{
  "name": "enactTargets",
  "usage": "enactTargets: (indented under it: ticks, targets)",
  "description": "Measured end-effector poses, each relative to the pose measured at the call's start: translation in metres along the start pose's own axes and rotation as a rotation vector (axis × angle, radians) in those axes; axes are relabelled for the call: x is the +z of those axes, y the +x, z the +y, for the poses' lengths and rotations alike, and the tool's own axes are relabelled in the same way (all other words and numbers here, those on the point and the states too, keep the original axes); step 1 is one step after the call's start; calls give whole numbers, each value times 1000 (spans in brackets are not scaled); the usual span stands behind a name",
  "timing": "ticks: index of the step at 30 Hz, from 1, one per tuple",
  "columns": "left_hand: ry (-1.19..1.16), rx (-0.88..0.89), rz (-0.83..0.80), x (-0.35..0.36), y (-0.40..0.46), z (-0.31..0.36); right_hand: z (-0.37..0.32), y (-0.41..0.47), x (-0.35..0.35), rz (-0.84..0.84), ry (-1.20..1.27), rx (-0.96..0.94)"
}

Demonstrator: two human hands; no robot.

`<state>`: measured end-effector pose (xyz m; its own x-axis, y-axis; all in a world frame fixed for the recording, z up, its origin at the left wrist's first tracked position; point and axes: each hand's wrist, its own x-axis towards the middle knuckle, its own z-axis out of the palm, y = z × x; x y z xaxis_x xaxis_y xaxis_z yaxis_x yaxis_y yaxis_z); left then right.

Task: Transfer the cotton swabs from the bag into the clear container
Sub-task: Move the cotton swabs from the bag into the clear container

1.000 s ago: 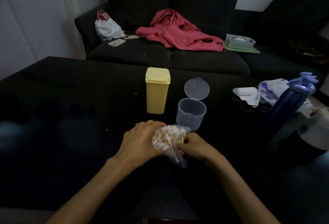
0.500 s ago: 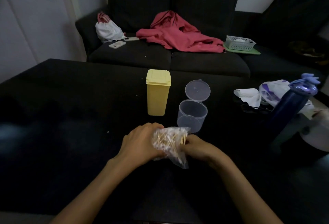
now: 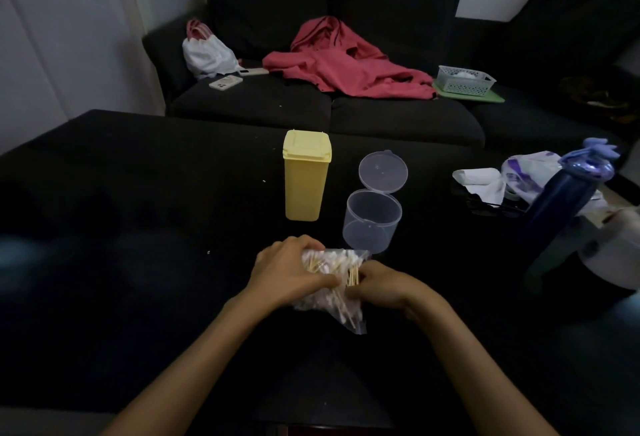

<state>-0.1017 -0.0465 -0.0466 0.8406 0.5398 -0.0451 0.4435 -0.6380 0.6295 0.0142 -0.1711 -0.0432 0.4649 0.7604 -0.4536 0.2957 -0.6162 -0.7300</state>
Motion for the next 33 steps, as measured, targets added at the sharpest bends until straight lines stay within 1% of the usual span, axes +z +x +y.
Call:
enactTargets:
  ticks: [5,10,13,17,21,25,31,33]
  targets:
    - [77,13,55,5,1,1,6,-6,-15,69,-52,93]
    - [70,17,59,6,2,-1,8,-5,-20,80,-82,145]
    - [90,24,66,8,2,-1,7,-2,-13,37,-60,110]
    - [123,26,56,9,3,-1,5,0,-3,-20,39,24]
    - [130,15,67,9,4,-2,3,7,-1,-26,128,-12]
    - [117,-21,37,1,5,-2,0,16,-1,-63,20,25]
    - [50,-48,35,-13,5,-8,-35,18,-16,-186,-375,148]
    - [-21,-66,17,-21,7,-12,-50,17,-19,-206,-407,154]
